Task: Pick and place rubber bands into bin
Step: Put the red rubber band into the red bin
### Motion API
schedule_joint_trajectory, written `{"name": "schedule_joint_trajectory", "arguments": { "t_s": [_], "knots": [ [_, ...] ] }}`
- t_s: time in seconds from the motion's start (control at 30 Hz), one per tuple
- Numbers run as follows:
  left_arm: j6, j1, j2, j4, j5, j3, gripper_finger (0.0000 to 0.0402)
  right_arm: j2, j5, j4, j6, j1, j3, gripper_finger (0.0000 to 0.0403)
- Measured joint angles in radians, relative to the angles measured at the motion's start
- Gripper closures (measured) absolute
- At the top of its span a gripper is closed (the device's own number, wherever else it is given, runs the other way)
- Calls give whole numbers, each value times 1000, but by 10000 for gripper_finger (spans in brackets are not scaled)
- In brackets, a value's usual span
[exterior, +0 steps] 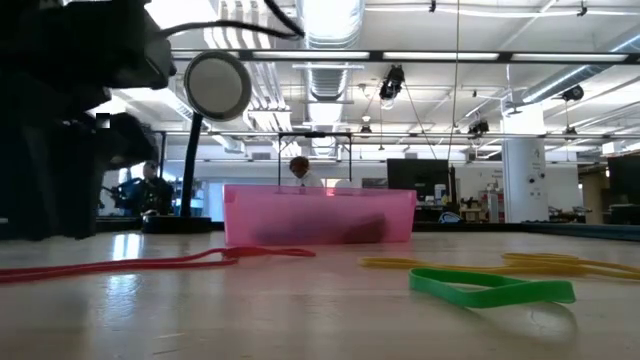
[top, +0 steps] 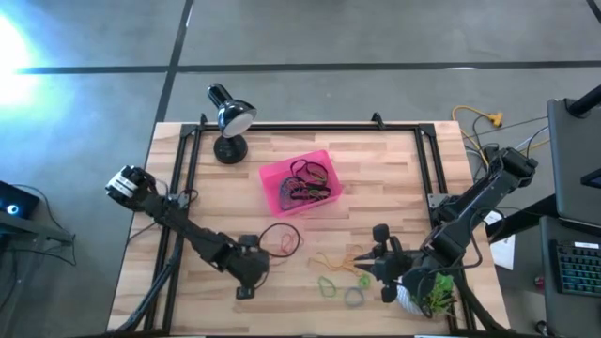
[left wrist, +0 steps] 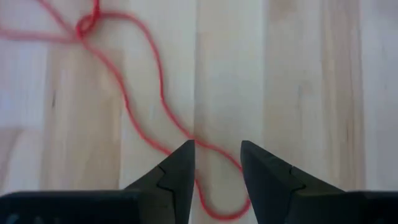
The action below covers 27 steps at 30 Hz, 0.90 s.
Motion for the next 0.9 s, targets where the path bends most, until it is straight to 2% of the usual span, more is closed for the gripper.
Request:
{"name": "schedule_joint_trajectory", "arguments": {
  "t_s": [0.13,0.23,0.4,0.67,0.9],
  "knots": [
    [30,3,2,-2,-89,5,288,0,0,0,21,0,0,346],
    [34,7,3,15,-235,5,288,0,0,0,21,0,-1,346],
    [154,33,3,119,-358,-5,288,0,0,0,21,-1,-1,346],
    [342,101,67,288,-360,-9,288,0,1,0,21,0,-1,346],
    [351,135,152,310,-320,7,288,0,1,-11,24,0,-2,346]
  ]
}}
